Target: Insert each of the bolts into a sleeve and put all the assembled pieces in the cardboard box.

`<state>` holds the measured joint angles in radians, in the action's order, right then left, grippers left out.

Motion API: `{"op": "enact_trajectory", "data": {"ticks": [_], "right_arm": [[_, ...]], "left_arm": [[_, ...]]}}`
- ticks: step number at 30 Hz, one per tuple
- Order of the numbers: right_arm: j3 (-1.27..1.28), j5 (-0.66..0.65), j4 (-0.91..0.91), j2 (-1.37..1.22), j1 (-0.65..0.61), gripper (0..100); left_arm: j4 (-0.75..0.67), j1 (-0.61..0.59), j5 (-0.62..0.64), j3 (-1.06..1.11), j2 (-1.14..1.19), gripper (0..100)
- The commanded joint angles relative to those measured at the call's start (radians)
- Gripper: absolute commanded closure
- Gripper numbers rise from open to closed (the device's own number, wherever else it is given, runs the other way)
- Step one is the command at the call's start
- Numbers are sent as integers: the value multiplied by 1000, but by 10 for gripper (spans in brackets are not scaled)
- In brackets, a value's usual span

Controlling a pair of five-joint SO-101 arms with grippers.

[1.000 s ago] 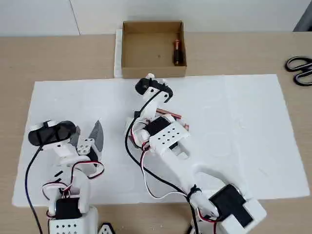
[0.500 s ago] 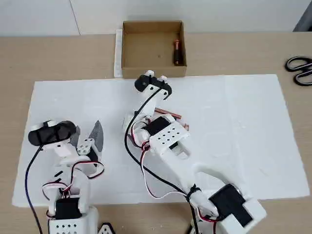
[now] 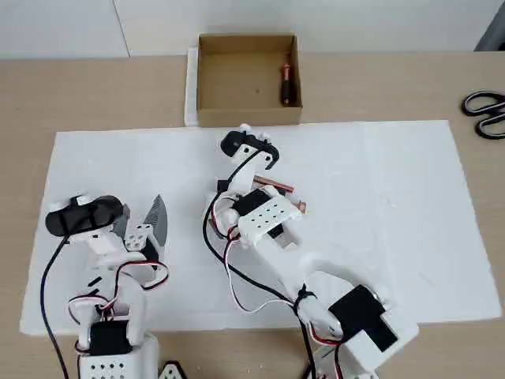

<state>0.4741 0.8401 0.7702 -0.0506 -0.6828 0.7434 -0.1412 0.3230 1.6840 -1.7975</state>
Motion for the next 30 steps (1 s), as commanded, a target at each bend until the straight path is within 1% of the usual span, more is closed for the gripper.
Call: {"op": "enact_trajectory", "data": {"ticks": [1, 9, 11, 14, 15, 17, 21, 24, 27, 30], "right_arm": [[-44, 3, -16, 1, 13, 823], [-41, 3, -7, -1, 13, 826], [-40, 3, 1, -1, 13, 868], [-38, 3, 21, -1, 13, 982], [-37, 3, 22, -1, 15, 998], [-34, 3, 25, -1, 21, 980], [-32, 2, 30, 4, 25, 995], [-40, 0, 71, 10, 24, 995], [-55, -52, 142, 54, 24, 995], [-60, -115, 231, 162, 24, 995]], "left_arm": [[-5, -6, 0, -2, -11, 789], [-5, -6, 0, -2, -11, 789], [-5, -6, 0, -2, -11, 789], [-5, -6, 0, -2, -11, 789], [-5, -6, 0, -2, -11, 789], [-5, -6, 0, -2, -11, 789], [-5, -6, 0, -2, -11, 789], [-5, -6, 0, -2, -11, 789], [-5, -6, 0, -2, -11, 789], [-5, -6, 0, -2, -11, 789]]}}
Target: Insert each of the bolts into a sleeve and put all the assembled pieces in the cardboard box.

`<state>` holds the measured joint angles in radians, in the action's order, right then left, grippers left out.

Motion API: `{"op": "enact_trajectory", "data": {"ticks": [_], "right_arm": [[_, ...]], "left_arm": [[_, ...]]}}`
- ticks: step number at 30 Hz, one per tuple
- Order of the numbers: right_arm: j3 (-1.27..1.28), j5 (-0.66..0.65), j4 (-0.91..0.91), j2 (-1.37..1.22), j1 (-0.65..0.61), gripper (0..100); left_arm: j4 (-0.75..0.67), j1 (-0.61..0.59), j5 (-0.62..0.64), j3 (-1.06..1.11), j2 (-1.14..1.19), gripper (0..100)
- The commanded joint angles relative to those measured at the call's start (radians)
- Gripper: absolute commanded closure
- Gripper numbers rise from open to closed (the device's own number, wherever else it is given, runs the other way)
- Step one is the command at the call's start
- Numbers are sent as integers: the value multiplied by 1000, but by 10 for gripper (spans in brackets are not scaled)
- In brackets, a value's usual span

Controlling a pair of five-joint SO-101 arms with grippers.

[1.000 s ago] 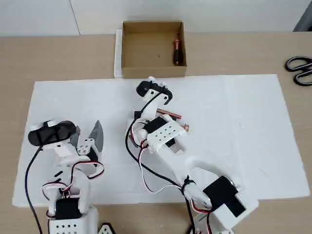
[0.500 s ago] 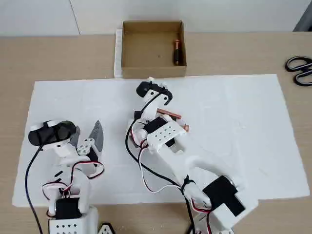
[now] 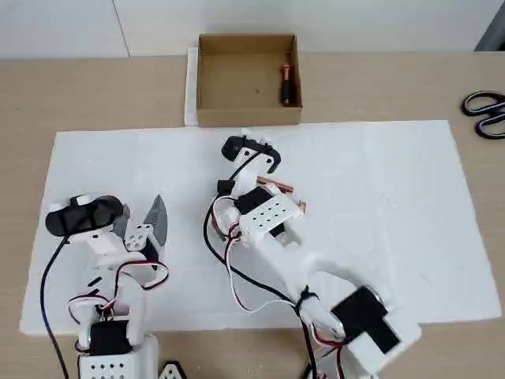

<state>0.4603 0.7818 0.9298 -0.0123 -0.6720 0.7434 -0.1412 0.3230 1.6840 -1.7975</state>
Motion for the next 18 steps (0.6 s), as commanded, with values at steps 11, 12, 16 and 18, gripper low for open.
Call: {"op": "enact_trajectory", "data": {"ticks": [11, 12, 16, 18], "right_arm": [[-46, -321, 159, 506, 265, 995], [-44, -354, 163, 516, 309, 995], [-44, -483, 225, 489, 460, 995], [-43, -569, 242, 441, 507, 995]], "left_arm": [[-5, -6, 0, -2, -11, 789], [-5, -6, 0, -2, -11, 789], [-5, -6, 0, -2, -11, 789], [-5, -6, 0, -2, -11, 789]]}}
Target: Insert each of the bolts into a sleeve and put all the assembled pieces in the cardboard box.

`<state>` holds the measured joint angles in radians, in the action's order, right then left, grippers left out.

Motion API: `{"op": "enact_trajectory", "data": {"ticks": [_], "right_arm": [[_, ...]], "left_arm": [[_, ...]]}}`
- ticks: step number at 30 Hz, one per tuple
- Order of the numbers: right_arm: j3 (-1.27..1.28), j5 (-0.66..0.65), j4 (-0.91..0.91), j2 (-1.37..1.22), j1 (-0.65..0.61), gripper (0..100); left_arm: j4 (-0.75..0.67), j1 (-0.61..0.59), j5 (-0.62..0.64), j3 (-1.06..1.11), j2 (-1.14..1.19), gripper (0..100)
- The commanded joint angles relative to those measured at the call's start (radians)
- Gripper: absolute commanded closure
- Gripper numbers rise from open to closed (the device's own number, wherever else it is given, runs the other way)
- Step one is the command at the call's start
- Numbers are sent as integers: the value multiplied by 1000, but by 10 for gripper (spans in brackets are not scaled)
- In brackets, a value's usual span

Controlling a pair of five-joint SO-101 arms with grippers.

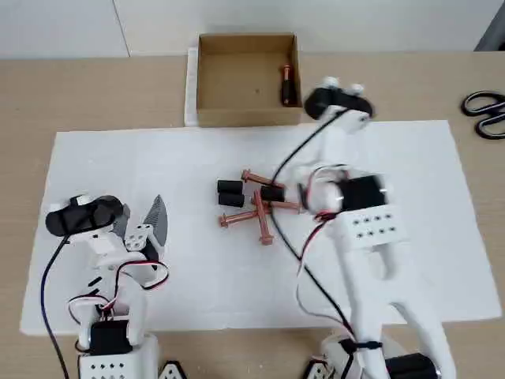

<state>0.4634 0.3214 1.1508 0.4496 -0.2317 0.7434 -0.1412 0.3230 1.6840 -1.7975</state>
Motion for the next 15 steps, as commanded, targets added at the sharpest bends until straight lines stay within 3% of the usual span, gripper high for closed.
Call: {"op": "enact_trajectory", "data": {"ticks": [1, 3, 15], "right_arm": [[-48, -173, 24, -53, 85, 995], [-52, -226, 22, -130, 93, 995], [-109, -259, 24, -460, 96, 994]], "left_arm": [[-5, -6, 0, -2, -11, 789], [-5, -6, 0, -2, -11, 789], [-2, -3, 0, -2, -11, 789]]}}
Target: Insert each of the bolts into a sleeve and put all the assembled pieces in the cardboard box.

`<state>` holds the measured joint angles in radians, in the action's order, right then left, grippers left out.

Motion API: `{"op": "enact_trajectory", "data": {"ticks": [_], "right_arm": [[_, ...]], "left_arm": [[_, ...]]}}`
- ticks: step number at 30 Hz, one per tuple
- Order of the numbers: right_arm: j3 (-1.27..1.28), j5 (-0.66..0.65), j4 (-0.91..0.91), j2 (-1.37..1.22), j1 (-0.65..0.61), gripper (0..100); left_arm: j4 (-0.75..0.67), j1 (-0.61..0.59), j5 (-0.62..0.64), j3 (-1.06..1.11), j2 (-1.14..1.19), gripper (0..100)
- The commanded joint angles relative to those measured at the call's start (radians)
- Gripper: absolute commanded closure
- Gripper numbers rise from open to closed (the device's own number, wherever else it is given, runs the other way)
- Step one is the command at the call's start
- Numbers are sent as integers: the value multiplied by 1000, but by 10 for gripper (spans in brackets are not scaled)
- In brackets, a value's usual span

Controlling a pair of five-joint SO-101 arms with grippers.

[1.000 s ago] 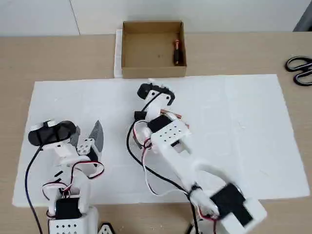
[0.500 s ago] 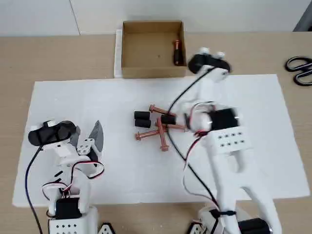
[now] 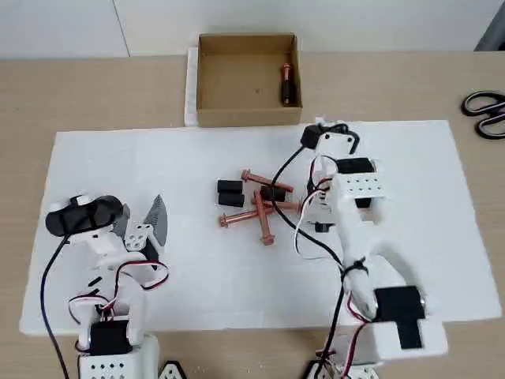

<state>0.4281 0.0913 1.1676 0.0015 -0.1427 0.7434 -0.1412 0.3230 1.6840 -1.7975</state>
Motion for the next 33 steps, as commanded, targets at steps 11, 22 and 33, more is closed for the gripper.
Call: {"op": "enact_trajectory", "data": {"ticks": [11, 22, 33], "right_arm": [[-144, -91, 68, -68, 5, 890], [-143, -91, 65, -68, 4, 783], [-144, -92, 24, -70, -54, 827]], "left_arm": [[2, -2, 0, -2, -11, 789], [2, -2, 0, -2, -11, 789], [2, -2, 0, -2, -11, 789]]}}
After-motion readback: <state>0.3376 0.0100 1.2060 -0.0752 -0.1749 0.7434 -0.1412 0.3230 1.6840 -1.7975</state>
